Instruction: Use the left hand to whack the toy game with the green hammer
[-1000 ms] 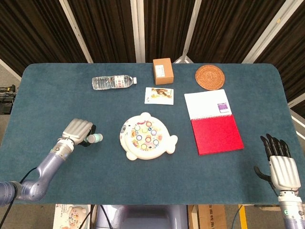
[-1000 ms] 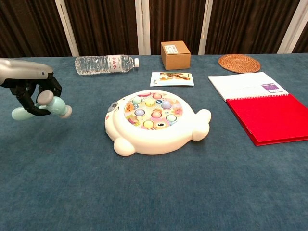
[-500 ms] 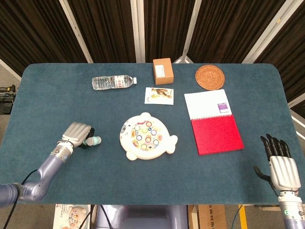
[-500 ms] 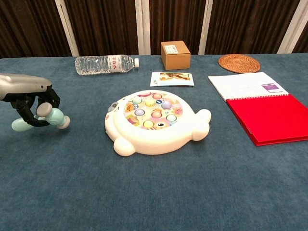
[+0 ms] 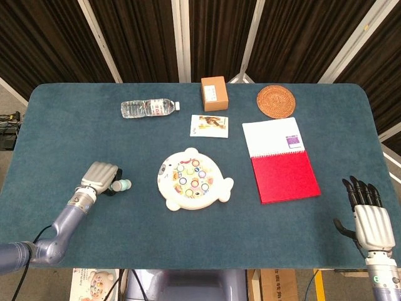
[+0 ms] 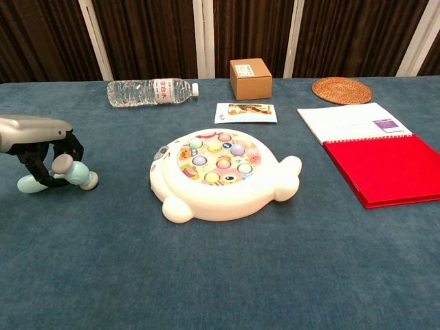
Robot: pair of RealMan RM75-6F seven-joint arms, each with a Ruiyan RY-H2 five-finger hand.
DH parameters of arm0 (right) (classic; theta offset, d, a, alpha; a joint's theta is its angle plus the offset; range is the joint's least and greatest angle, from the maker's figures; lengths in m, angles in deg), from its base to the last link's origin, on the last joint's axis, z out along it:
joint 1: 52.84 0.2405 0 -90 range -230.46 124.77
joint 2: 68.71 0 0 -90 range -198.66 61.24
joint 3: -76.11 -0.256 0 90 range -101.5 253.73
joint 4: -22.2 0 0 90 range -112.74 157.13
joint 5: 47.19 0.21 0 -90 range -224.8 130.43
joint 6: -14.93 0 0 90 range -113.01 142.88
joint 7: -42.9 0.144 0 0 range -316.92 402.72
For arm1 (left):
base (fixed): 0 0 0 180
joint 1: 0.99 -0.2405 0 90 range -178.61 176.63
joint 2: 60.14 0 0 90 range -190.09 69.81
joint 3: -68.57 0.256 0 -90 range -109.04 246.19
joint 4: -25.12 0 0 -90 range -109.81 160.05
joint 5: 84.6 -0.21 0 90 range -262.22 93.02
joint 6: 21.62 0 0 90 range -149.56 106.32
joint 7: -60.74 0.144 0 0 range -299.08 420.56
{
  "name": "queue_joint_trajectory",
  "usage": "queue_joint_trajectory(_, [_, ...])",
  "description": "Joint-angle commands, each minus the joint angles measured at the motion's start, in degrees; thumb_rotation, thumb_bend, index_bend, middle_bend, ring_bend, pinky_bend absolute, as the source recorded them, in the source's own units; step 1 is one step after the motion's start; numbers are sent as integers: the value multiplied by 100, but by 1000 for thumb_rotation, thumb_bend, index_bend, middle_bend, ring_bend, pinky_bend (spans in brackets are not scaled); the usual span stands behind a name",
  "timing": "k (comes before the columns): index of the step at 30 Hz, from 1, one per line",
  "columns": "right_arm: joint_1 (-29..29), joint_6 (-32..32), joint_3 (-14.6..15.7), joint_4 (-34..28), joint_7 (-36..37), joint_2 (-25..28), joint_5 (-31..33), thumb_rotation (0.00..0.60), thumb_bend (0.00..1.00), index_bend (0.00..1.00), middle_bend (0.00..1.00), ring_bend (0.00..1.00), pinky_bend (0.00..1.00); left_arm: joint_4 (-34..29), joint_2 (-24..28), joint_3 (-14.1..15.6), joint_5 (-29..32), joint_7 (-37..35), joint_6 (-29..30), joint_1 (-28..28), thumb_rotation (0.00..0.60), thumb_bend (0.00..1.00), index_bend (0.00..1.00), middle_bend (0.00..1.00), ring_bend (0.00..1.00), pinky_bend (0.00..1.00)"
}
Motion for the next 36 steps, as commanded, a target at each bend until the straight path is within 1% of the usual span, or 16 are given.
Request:
queue_joint_trajectory(1, [-1, -1, -2, -1, -2, -1, 6, 600, 265, 0, 0, 0, 0, 103, -91, -12, 4, 54, 19, -24, 600, 702, 572, 515, 427, 516])
queue_joint_trajectory(7, [1, -2, -4, -4, -11, -5, 9, 600, 265, 0, 0, 0, 0, 195, -168, -63, 58, 175, 72, -60, 600, 628, 555, 489, 399, 490])
queue_joint_trajectory(14, [0, 2, 0, -8, -14, -4, -4, 600, 264, 0, 0, 0, 0, 218, -195, -110, 112, 317, 166, -104, 600, 580, 537, 478, 392, 483])
queue_joint_trajectory(23, [-3, 8, 6, -19, -21, -2, -14, 600, 265, 0, 0, 0, 0, 217, -218, -169, 164, 503, 279, -154, 600, 468, 500, 451, 369, 463])
queue_joint_trajectory(27, [-6, 10, 8, -20, -14, -2, -19, 600, 265, 0, 0, 0, 0, 243, -248, -183, 223, 622, 328, -177, 600, 392, 474, 435, 355, 455])
queue_joint_trajectory(31, [-4, 7, 9, -24, -17, -3, -21, 600, 264, 0, 0, 0, 0, 257, -286, -214, 255, 713, 410, -202, 600, 374, 456, 427, 349, 452])
queue_joint_trajectory(36, [-6, 8, 10, -27, -15, -1, -22, 600, 264, 0, 0, 0, 0, 251, -306, -250, 283, 800, 456, -221, 600, 339, 437, 400, 322, 421])
